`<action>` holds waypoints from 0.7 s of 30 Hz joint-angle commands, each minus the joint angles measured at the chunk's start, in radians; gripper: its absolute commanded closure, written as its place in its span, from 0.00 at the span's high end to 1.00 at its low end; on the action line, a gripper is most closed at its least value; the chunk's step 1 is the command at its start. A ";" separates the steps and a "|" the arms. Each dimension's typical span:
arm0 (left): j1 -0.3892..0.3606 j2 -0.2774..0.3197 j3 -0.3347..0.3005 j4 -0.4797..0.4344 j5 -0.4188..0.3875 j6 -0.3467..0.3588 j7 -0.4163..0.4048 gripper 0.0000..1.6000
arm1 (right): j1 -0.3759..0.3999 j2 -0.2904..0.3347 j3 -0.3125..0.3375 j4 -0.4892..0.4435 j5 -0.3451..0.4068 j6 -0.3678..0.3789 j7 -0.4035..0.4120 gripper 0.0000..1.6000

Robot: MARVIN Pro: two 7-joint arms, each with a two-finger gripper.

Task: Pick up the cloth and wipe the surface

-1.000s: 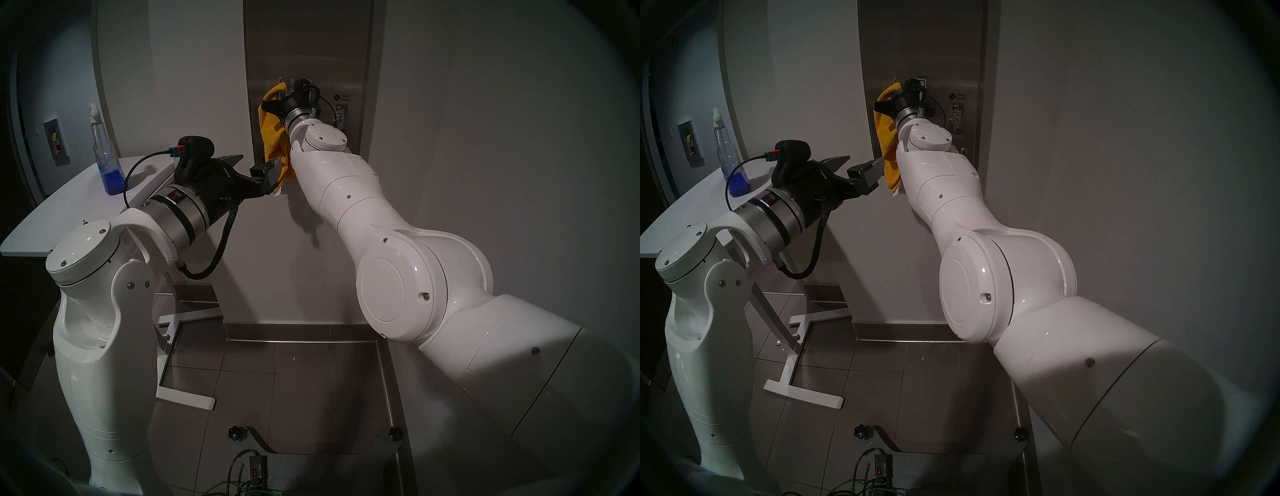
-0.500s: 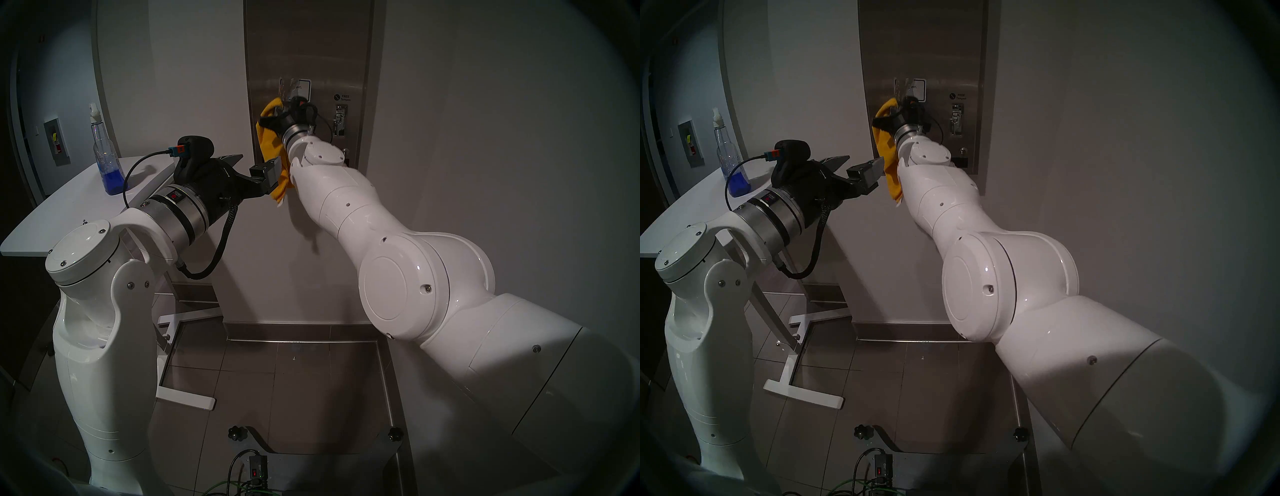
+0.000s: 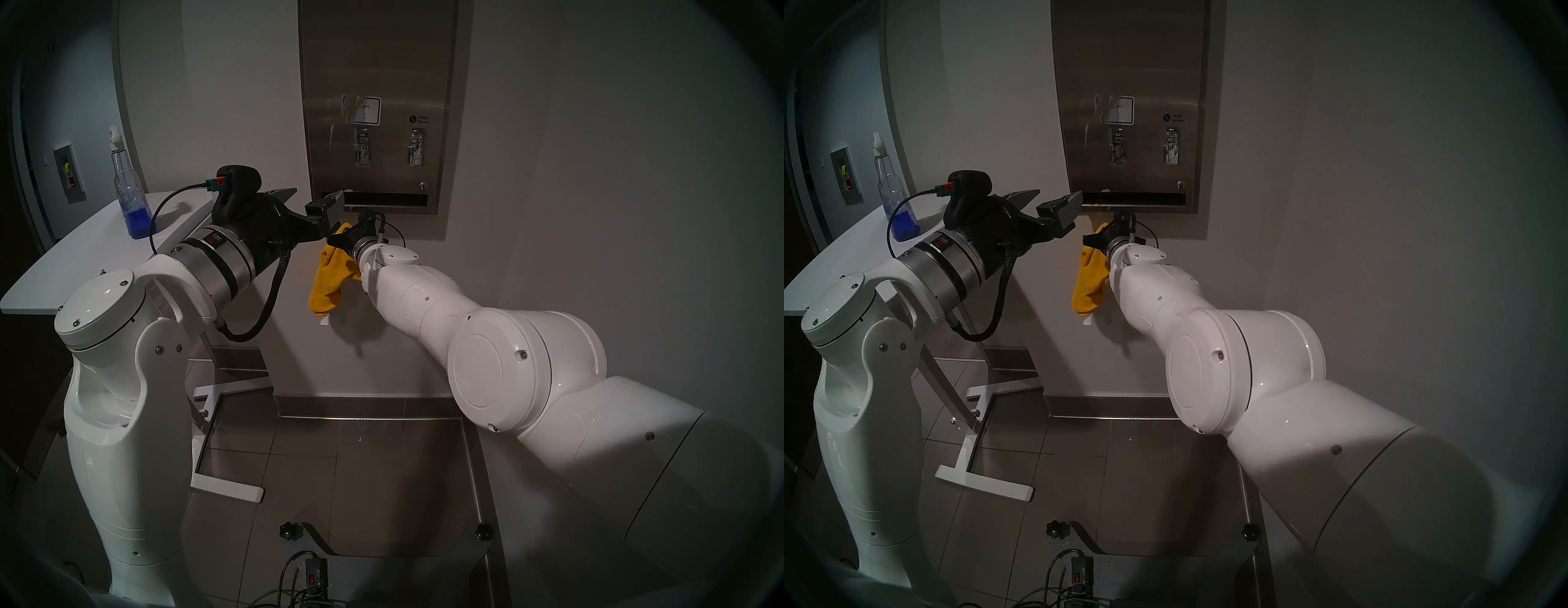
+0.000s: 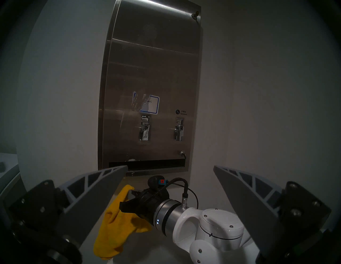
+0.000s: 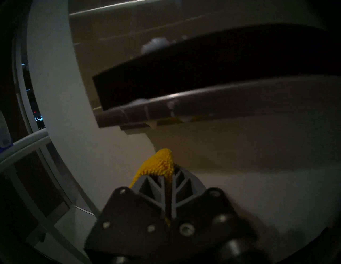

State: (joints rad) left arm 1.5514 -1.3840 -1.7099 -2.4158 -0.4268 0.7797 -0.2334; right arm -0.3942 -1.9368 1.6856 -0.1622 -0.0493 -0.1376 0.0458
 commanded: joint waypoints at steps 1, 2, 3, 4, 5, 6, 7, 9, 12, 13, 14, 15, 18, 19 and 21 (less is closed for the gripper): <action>-0.016 0.001 -0.004 -0.018 0.000 -0.007 0.000 1.00 | 0.101 -0.013 -0.005 -0.105 0.000 -0.067 0.001 0.00; -0.016 0.001 -0.004 -0.018 0.000 -0.007 0.000 1.00 | 0.101 -0.013 -0.005 -0.105 0.000 -0.067 0.001 0.00; -0.016 0.000 -0.004 -0.018 0.000 -0.007 -0.001 1.00 | 0.115 -0.014 -0.005 -0.125 0.001 -0.064 0.000 0.00; -0.015 0.000 -0.004 -0.017 0.001 -0.007 -0.001 1.00 | 0.120 -0.015 -0.005 -0.129 0.001 -0.064 -0.001 0.00; -0.015 0.000 -0.004 -0.016 0.001 -0.007 -0.001 1.00 | 0.116 -0.017 -0.005 -0.125 0.001 -0.068 -0.001 0.00; -0.014 0.000 -0.003 -0.015 0.001 -0.006 -0.002 1.00 | 0.116 -0.019 -0.006 -0.127 0.001 -0.069 -0.001 0.00; -0.013 0.000 -0.003 -0.015 0.001 -0.006 -0.002 1.00 | 0.116 -0.021 -0.007 -0.127 0.000 -0.070 -0.003 0.00; -0.012 -0.001 -0.003 -0.013 0.001 -0.005 -0.003 1.00 | 0.119 -0.025 -0.009 -0.132 0.000 -0.069 -0.004 0.00; -0.011 -0.001 -0.003 -0.012 0.001 -0.005 -0.003 1.00 | 0.110 -0.030 -0.013 -0.128 -0.002 -0.074 -0.003 0.00; -0.010 -0.001 -0.003 -0.011 0.001 -0.004 -0.004 1.00 | 0.113 -0.032 -0.014 -0.134 -0.002 -0.071 -0.002 0.00; -0.010 -0.001 -0.003 -0.011 0.001 -0.004 -0.004 1.00 | 0.123 -0.034 -0.014 -0.147 -0.002 -0.064 -0.002 0.00; -0.010 -0.001 -0.003 -0.011 0.001 -0.004 -0.004 1.00 | 0.101 -0.036 -0.016 -0.126 -0.002 -0.078 -0.001 0.00; -0.009 -0.002 -0.003 -0.009 0.002 -0.003 -0.005 1.00 | 0.113 -0.042 -0.023 -0.143 -0.006 -0.068 0.002 0.00; -0.009 -0.002 -0.003 -0.009 0.002 -0.003 -0.005 1.00 | 0.100 -0.045 -0.026 -0.132 -0.007 -0.076 0.004 0.00; -0.008 -0.002 -0.003 -0.008 0.002 -0.003 -0.006 1.00 | 0.115 -0.052 -0.033 -0.150 -0.011 -0.067 0.007 0.00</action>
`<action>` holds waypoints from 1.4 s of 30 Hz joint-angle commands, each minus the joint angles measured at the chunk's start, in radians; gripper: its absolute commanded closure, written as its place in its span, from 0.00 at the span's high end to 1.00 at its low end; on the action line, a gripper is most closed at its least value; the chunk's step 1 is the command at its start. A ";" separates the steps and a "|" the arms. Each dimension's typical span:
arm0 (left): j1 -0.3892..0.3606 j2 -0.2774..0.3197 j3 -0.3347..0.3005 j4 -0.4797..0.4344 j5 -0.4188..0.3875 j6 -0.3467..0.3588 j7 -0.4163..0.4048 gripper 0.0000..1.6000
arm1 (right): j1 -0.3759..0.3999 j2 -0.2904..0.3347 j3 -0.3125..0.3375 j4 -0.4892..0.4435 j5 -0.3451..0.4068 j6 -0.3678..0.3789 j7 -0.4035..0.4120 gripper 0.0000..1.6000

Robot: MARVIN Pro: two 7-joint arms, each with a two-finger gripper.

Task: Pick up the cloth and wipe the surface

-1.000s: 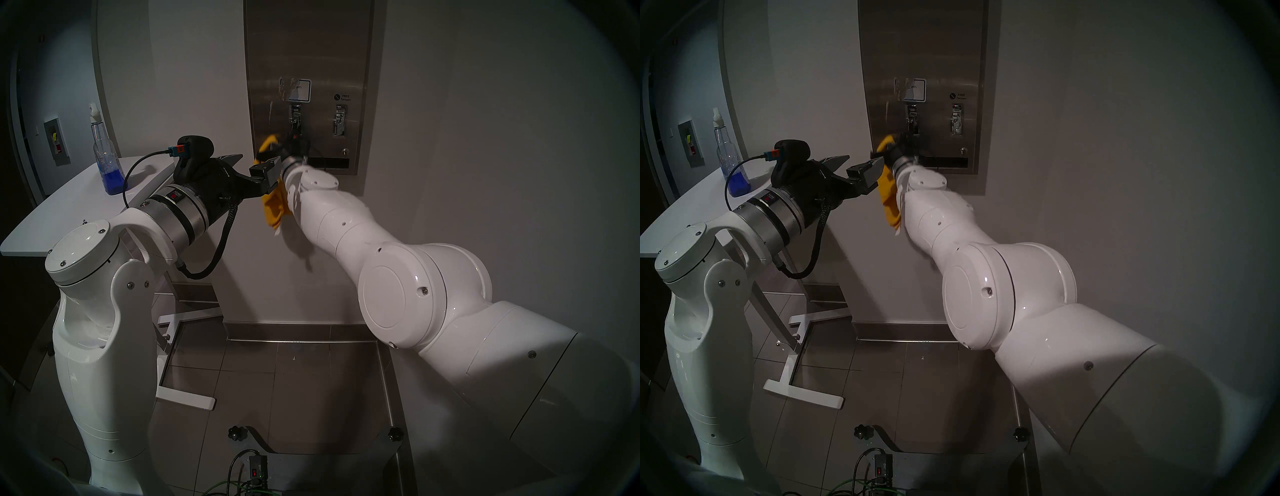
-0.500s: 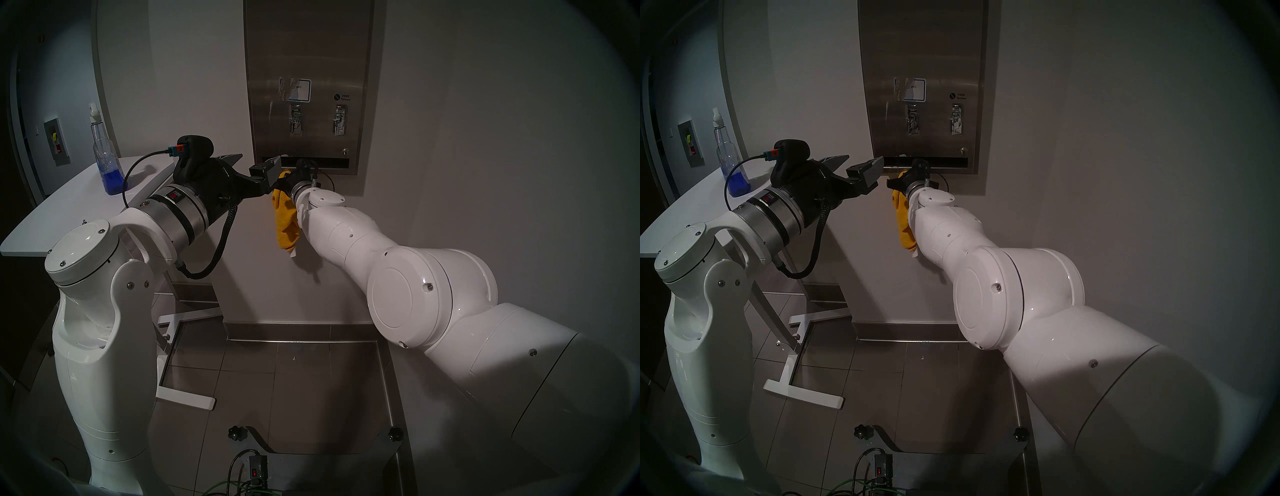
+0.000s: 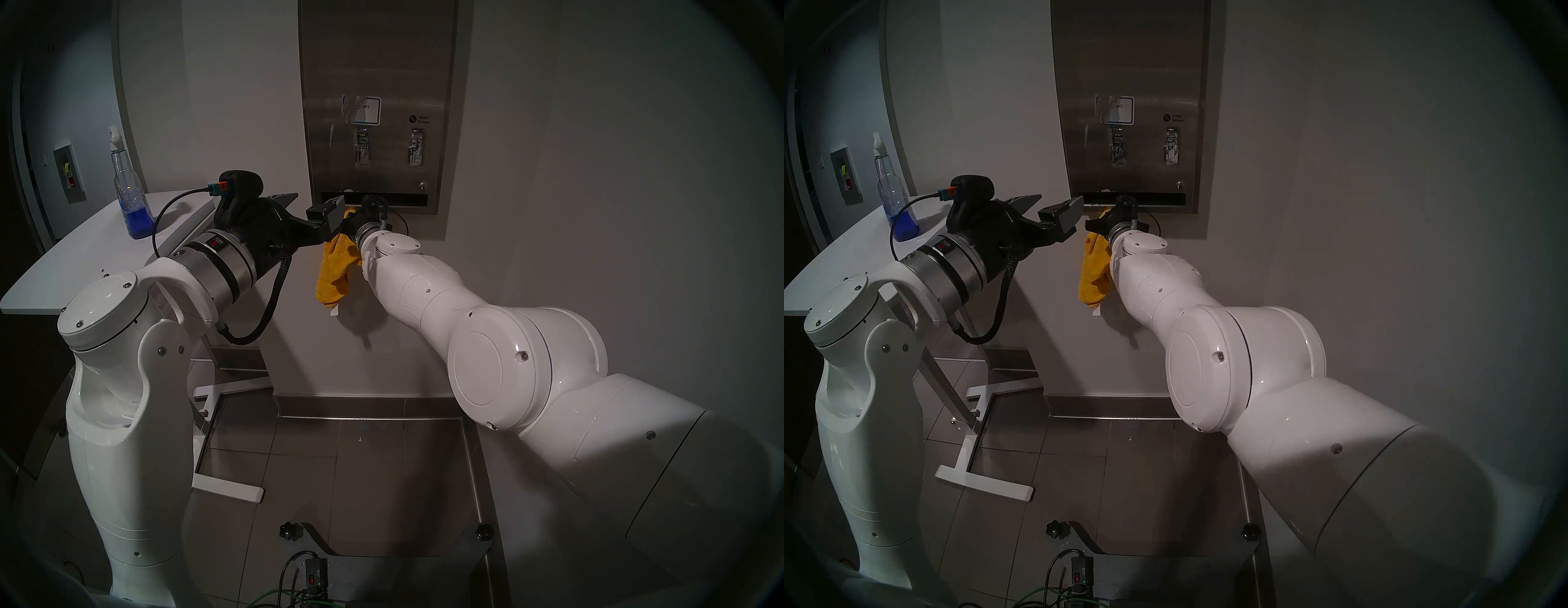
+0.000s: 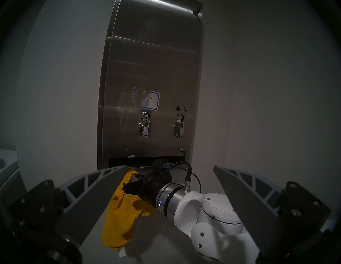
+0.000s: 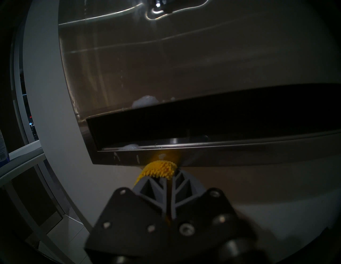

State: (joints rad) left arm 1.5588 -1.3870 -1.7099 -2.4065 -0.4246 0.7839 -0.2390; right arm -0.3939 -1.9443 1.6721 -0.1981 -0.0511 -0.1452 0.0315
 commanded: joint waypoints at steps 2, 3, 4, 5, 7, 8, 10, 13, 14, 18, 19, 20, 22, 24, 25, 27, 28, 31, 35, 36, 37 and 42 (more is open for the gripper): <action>-0.015 0.000 -0.003 -0.017 0.000 -0.007 -0.001 1.00 | 0.102 -0.055 -0.025 -0.106 -0.010 -0.069 0.023 0.00; -0.015 0.000 -0.003 -0.017 0.000 -0.007 -0.001 1.00 | 0.100 -0.061 -0.026 -0.106 -0.009 -0.072 0.024 0.00; -0.014 0.000 -0.003 -0.016 0.000 -0.006 -0.001 1.00 | 0.105 -0.063 -0.031 -0.113 -0.013 -0.072 0.025 0.00; -0.014 0.000 -0.003 -0.016 0.000 -0.006 -0.002 1.00 | 0.102 -0.063 -0.033 -0.112 -0.012 -0.076 0.025 0.00; -0.013 0.000 -0.003 -0.015 0.001 -0.006 -0.002 1.00 | 0.114 -0.063 -0.040 -0.128 -0.016 -0.074 0.027 0.00; -0.013 -0.001 -0.003 -0.014 0.001 -0.005 -0.002 1.00 | 0.086 -0.063 -0.042 -0.102 -0.016 -0.089 0.028 0.00; -0.012 -0.001 -0.003 -0.013 0.001 -0.005 -0.003 1.00 | 0.086 -0.063 -0.048 -0.104 -0.017 -0.092 0.030 0.00; -0.011 -0.001 -0.003 -0.013 0.001 -0.005 -0.003 1.00 | 0.091 -0.063 -0.062 -0.120 -0.023 -0.106 0.038 0.00; -0.011 -0.002 -0.003 -0.013 0.001 -0.004 -0.004 1.00 | 0.119 -0.063 -0.069 -0.155 -0.029 -0.106 0.040 0.00; -0.012 -0.002 -0.004 -0.014 0.002 -0.005 -0.005 1.00 | 0.122 -0.063 -0.086 -0.174 -0.035 -0.153 0.049 0.00; -0.013 -0.002 -0.004 -0.014 0.002 -0.005 -0.005 1.00 | 0.123 -0.063 -0.089 -0.180 -0.036 -0.163 0.050 0.00; -0.013 -0.002 -0.004 -0.015 0.002 -0.005 -0.005 1.00 | 0.133 -0.063 -0.091 -0.191 -0.038 -0.164 0.050 0.00; -0.014 -0.003 -0.004 -0.016 0.002 -0.005 -0.006 1.00 | 0.146 -0.063 -0.098 -0.215 -0.043 -0.182 0.052 0.00; -0.015 -0.003 -0.005 -0.017 0.003 -0.006 -0.006 1.00 | 0.162 -0.063 -0.105 -0.239 -0.048 -0.193 0.054 0.00; -0.015 -0.003 -0.005 -0.017 0.003 -0.006 -0.006 1.00 | 0.147 -0.063 -0.107 -0.229 -0.049 -0.210 0.054 0.00; -0.015 -0.003 -0.005 -0.017 0.003 -0.006 -0.006 1.00 | 0.147 -0.063 -0.112 -0.233 -0.054 -0.225 0.055 0.00; -0.015 -0.003 -0.005 -0.017 0.003 -0.006 -0.007 1.00 | 0.172 -0.063 -0.116 -0.264 -0.057 -0.218 0.057 0.00; -0.015 -0.004 -0.005 -0.017 0.003 -0.006 -0.007 1.00 | 0.189 -0.055 -0.124 -0.292 -0.066 -0.224 0.059 0.00; -0.016 -0.005 -0.006 -0.019 0.004 -0.006 -0.008 1.00 | 0.207 -0.042 -0.128 -0.328 -0.075 -0.219 0.057 0.00; -0.017 -0.005 -0.006 -0.020 0.004 -0.007 -0.008 1.00 | 0.213 -0.038 -0.129 -0.339 -0.078 -0.215 0.056 0.00; -0.017 -0.005 -0.006 -0.021 0.004 -0.007 -0.008 1.00 | 0.221 -0.032 -0.131 -0.347 -0.082 -0.205 0.056 0.00; -0.019 -0.005 -0.007 -0.023 0.006 -0.007 -0.008 1.00 | 0.252 -0.010 -0.146 -0.324 -0.107 -0.185 0.052 0.00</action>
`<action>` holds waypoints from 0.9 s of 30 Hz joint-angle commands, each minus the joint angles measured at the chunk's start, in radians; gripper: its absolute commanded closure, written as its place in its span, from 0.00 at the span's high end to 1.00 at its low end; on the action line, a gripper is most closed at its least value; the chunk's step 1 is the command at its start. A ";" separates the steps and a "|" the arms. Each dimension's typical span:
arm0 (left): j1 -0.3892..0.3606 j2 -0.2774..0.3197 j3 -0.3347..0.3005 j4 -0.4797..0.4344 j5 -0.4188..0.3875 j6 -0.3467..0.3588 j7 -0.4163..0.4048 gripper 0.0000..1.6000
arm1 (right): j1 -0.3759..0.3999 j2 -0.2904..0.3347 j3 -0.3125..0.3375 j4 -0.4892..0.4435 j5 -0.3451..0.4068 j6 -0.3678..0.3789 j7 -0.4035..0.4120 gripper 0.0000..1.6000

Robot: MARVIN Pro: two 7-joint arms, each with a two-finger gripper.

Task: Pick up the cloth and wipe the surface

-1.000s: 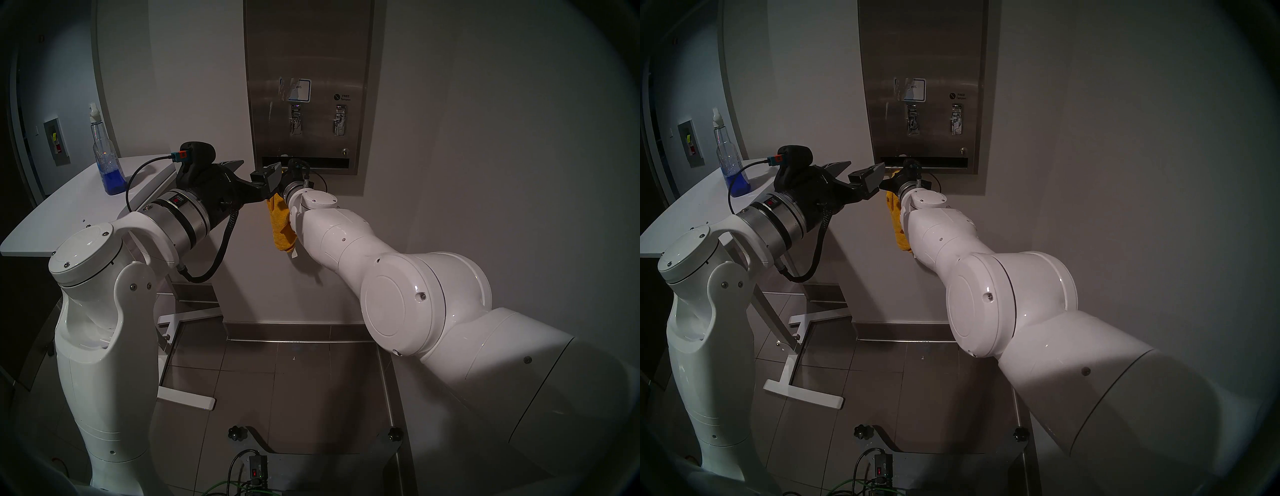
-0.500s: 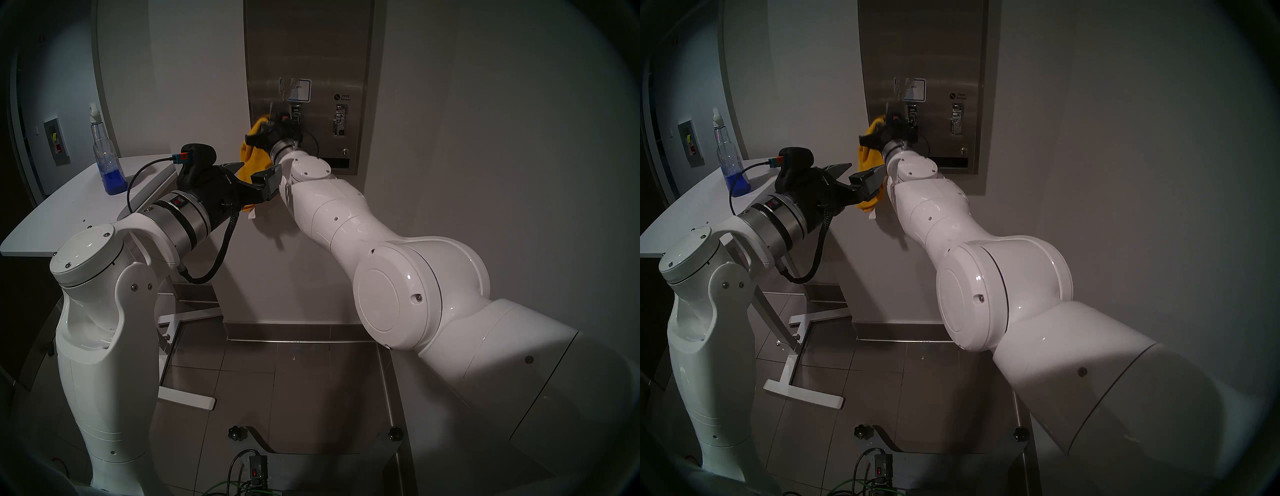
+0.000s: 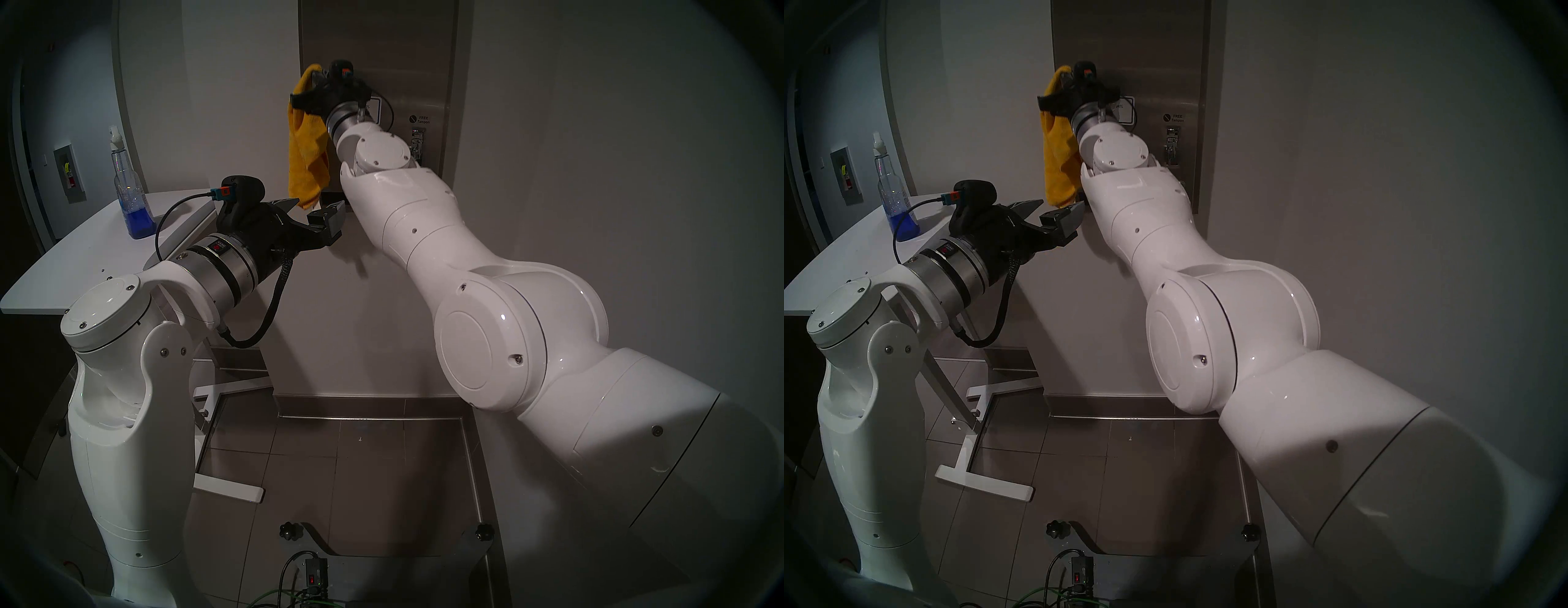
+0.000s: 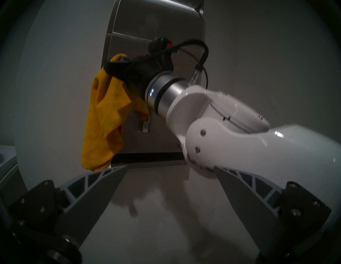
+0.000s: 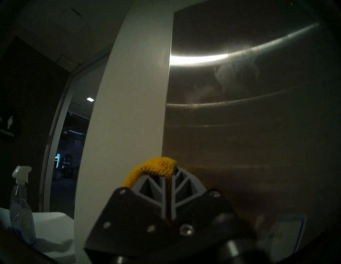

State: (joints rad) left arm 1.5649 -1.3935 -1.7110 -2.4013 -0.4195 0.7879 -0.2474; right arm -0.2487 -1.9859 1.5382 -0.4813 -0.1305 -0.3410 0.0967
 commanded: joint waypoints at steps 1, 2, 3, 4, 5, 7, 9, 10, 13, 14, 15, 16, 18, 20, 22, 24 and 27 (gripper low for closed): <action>-0.026 0.001 -0.006 -0.028 0.001 -0.011 0.000 1.00 | 0.108 0.036 -0.013 -0.036 -0.031 0.016 -0.017 0.00; -0.026 0.001 -0.006 -0.028 0.001 -0.011 0.000 1.00 | 0.116 0.040 -0.014 -0.027 -0.034 0.020 -0.019 0.00; -0.026 0.001 -0.006 -0.029 0.001 -0.011 0.000 1.00 | 0.130 0.045 -0.013 -0.013 -0.036 0.028 -0.024 0.00; -0.026 0.001 -0.006 -0.029 0.001 -0.011 -0.001 1.00 | 0.131 0.048 -0.012 -0.010 -0.037 0.032 -0.027 0.00; -0.026 0.001 -0.006 -0.029 0.001 -0.011 -0.001 1.00 | 0.123 0.050 -0.010 -0.009 -0.035 0.038 -0.028 0.00; -0.026 0.001 -0.006 -0.029 0.002 -0.012 -0.001 1.00 | 0.151 0.056 -0.014 0.025 -0.042 0.061 -0.031 0.00; -0.026 0.000 -0.006 -0.030 0.002 -0.012 -0.001 1.00 | 0.157 0.056 -0.014 0.042 -0.043 0.078 -0.032 0.00; -0.026 0.000 -0.006 -0.030 0.002 -0.012 -0.001 1.00 | 0.152 0.055 -0.014 0.042 -0.043 0.081 -0.035 0.00; -0.026 0.000 -0.007 -0.030 0.003 -0.011 -0.002 1.00 | 0.168 0.055 -0.015 0.073 -0.044 0.109 -0.038 0.00; -0.026 0.000 -0.007 -0.030 0.003 -0.011 -0.002 1.00 | 0.172 0.055 -0.016 0.083 -0.045 0.118 -0.039 0.00; -0.026 0.000 -0.007 -0.030 0.003 -0.011 -0.002 1.00 | 0.174 0.055 -0.015 0.095 -0.045 0.128 -0.040 0.00; -0.026 0.000 -0.007 -0.030 0.003 -0.011 -0.002 1.00 | 0.176 0.056 -0.016 0.103 -0.045 0.134 -0.042 0.00; -0.025 -0.001 -0.007 -0.030 0.003 -0.011 -0.003 1.00 | 0.181 0.059 -0.015 0.121 -0.045 0.150 -0.044 0.00; -0.025 -0.001 -0.007 -0.030 0.004 -0.011 -0.003 1.00 | 0.186 0.061 -0.012 0.138 -0.043 0.166 -0.044 0.00; -0.025 -0.001 -0.007 -0.030 0.004 -0.011 -0.003 1.00 | 0.186 0.065 -0.010 0.157 -0.042 0.177 -0.045 0.00; -0.026 -0.001 -0.007 -0.030 0.004 -0.011 -0.004 1.00 | 0.183 0.070 -0.007 0.170 -0.038 0.180 -0.047 0.00; -0.027 -0.002 -0.008 -0.031 0.005 -0.012 -0.004 1.00 | 0.177 0.073 0.000 0.190 -0.035 0.181 -0.048 0.00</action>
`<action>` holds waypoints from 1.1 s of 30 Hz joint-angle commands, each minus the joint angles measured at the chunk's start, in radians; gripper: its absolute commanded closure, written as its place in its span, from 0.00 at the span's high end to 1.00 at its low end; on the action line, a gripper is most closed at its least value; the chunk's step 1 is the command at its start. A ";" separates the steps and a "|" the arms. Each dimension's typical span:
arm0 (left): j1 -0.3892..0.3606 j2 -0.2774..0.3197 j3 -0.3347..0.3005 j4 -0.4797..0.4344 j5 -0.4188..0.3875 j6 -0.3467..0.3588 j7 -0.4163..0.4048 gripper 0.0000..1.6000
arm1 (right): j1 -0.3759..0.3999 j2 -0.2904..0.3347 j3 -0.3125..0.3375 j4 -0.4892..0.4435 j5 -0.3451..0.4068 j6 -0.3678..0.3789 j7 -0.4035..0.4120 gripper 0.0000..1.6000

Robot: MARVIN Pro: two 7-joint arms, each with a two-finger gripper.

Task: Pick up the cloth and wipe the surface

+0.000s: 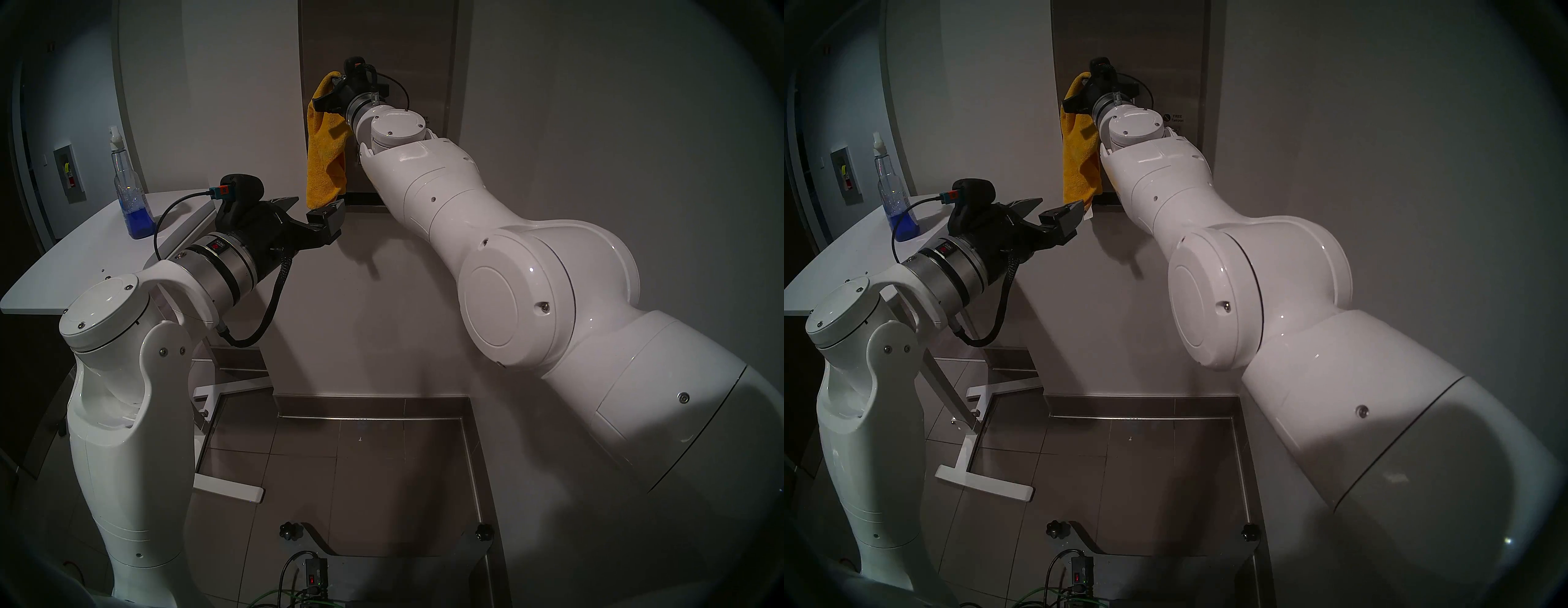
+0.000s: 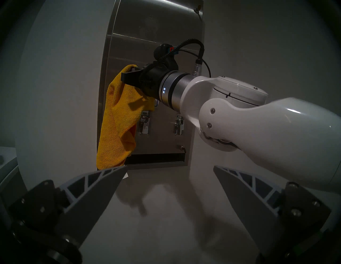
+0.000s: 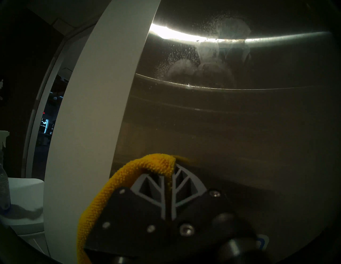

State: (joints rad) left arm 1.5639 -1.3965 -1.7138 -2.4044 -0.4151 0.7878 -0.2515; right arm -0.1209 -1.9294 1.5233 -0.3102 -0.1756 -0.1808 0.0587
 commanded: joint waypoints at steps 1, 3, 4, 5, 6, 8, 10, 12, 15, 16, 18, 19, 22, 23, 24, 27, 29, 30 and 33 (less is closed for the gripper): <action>-0.026 0.001 -0.005 -0.029 0.001 -0.012 0.000 1.00 | 0.047 0.016 0.018 0.026 0.012 0.020 -0.010 0.00; -0.027 0.001 -0.006 -0.030 0.001 -0.012 0.000 1.00 | 0.039 0.017 0.028 0.042 0.017 0.018 -0.011 0.00; -0.027 0.001 -0.006 -0.030 0.001 -0.012 0.000 1.00 | 0.039 0.017 0.028 0.042 0.017 0.018 -0.011 0.00; -0.027 0.001 -0.006 -0.030 0.001 -0.012 0.000 1.00 | 0.035 0.018 0.032 0.050 0.021 0.016 -0.011 0.00; -0.028 0.001 -0.006 -0.031 0.002 -0.012 -0.001 1.00 | 0.033 0.018 0.036 0.057 0.024 0.013 -0.011 0.00; -0.028 0.001 -0.006 -0.032 0.002 -0.012 -0.001 1.00 | 0.023 0.016 0.039 0.070 0.029 0.009 -0.007 0.00; -0.029 0.000 -0.007 -0.033 0.003 -0.013 -0.001 1.00 | 0.012 0.013 0.048 0.084 0.039 0.001 -0.009 0.00; -0.030 0.000 -0.007 -0.033 0.003 -0.013 -0.001 1.00 | -0.001 0.012 0.054 0.097 0.046 -0.008 -0.010 0.00; -0.030 0.000 -0.007 -0.034 0.004 -0.013 -0.001 1.00 | -0.019 0.012 0.064 0.114 0.058 -0.023 -0.009 0.00; -0.030 0.000 -0.007 -0.035 0.004 -0.013 -0.001 1.00 | -0.025 0.012 0.068 0.120 0.063 -0.027 -0.009 0.00; -0.031 -0.001 -0.007 -0.035 0.005 -0.013 -0.002 1.00 | -0.040 0.011 0.076 0.133 0.072 -0.036 -0.008 0.00; -0.031 -0.001 -0.007 -0.036 0.005 -0.013 -0.002 1.00 | -0.048 0.011 0.077 0.139 0.073 -0.041 -0.007 0.00; -0.031 -0.001 -0.008 -0.036 0.006 -0.013 -0.002 1.00 | -0.068 0.013 0.086 0.154 0.083 -0.057 -0.007 0.00; -0.032 -0.001 -0.008 -0.036 0.006 -0.013 -0.002 1.00 | -0.070 0.013 0.088 0.158 0.085 -0.060 -0.006 0.00; -0.032 -0.001 -0.008 -0.037 0.006 -0.013 -0.002 1.00 | -0.071 0.014 0.092 0.161 0.089 -0.064 -0.004 0.00; -0.033 -0.001 -0.008 -0.037 0.007 -0.013 -0.002 1.00 | -0.072 0.020 0.098 0.170 0.096 -0.069 0.003 0.00; -0.033 -0.002 -0.008 -0.037 0.007 -0.013 -0.002 1.00 | -0.070 0.024 0.104 0.177 0.101 -0.069 0.009 0.00; -0.033 -0.002 -0.008 -0.037 0.008 -0.013 -0.002 1.00 | -0.072 0.027 0.106 0.180 0.103 -0.069 0.012 0.00; -0.033 -0.002 -0.008 -0.038 0.008 -0.012 -0.003 1.00 | -0.083 0.030 0.112 0.191 0.110 -0.067 0.018 0.00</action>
State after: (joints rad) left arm 1.5578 -1.3999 -1.7175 -2.4143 -0.4080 0.7876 -0.2550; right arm -0.1839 -1.9570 1.6142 -0.1382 -0.0816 -0.2701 0.0977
